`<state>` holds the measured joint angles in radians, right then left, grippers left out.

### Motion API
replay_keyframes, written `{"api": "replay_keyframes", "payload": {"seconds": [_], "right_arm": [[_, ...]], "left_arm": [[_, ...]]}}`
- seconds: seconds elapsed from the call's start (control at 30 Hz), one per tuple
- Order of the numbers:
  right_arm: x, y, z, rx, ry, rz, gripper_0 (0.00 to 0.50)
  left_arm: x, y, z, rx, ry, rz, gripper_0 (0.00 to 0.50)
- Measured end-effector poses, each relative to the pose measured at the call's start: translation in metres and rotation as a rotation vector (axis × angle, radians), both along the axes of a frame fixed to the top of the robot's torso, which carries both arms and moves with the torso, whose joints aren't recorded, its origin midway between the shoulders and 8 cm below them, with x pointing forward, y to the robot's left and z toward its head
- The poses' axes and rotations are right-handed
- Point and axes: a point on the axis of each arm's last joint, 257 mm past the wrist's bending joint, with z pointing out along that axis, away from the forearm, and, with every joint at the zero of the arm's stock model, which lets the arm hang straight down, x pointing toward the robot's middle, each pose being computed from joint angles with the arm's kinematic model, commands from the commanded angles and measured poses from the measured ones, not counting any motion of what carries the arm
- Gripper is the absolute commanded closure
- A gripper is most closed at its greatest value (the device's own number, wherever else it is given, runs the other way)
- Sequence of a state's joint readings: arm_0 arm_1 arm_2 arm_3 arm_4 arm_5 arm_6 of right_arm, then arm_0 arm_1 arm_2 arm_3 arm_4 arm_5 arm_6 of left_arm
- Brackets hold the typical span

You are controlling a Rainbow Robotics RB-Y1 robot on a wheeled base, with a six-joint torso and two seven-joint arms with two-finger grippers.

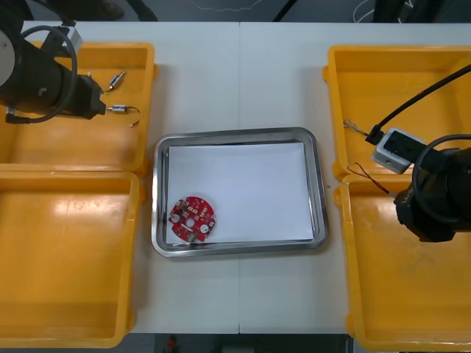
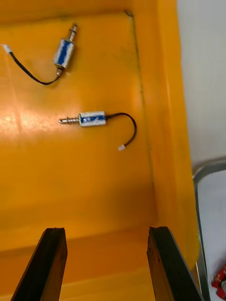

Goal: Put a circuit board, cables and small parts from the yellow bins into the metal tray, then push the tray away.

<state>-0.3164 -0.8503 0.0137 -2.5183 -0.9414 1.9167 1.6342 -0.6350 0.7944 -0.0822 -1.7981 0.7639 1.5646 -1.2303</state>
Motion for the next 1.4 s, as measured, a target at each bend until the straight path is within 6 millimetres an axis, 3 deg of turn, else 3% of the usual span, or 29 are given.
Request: {"api": "replay_keyframes", "payload": {"seconds": [0.23, 0.5, 0.77, 1.2, 1.4], "right_arm": [[0.008, 0.027, 0.008, -0.035, -0.022, 0.092, 0.500], [0.020, 0.053, 0.013, -0.087, -0.019, 0.179, 0.500], [0.032, 0.085, 0.012, -0.102, 0.013, 0.239, 0.500], [0.033, 0.139, -0.007, -0.105, 0.019, 0.344, 0.500], [0.036, 0.150, -0.020, -0.144, -0.019, 0.387, 0.500]], "left_arm": [[0.030, 0.020, -0.005, -0.028, -0.049, 0.016, 0.000], [0.061, 0.034, 0.004, 0.082, -0.119, -0.132, 0.000], [0.093, 0.047, 0.009, 0.034, -0.211, -0.089, 0.000], [0.126, 0.025, -0.009, 0.014, -0.322, -0.106, 0.000], [0.138, 0.017, -0.025, -0.005, -0.359, -0.098, 0.000]]}}
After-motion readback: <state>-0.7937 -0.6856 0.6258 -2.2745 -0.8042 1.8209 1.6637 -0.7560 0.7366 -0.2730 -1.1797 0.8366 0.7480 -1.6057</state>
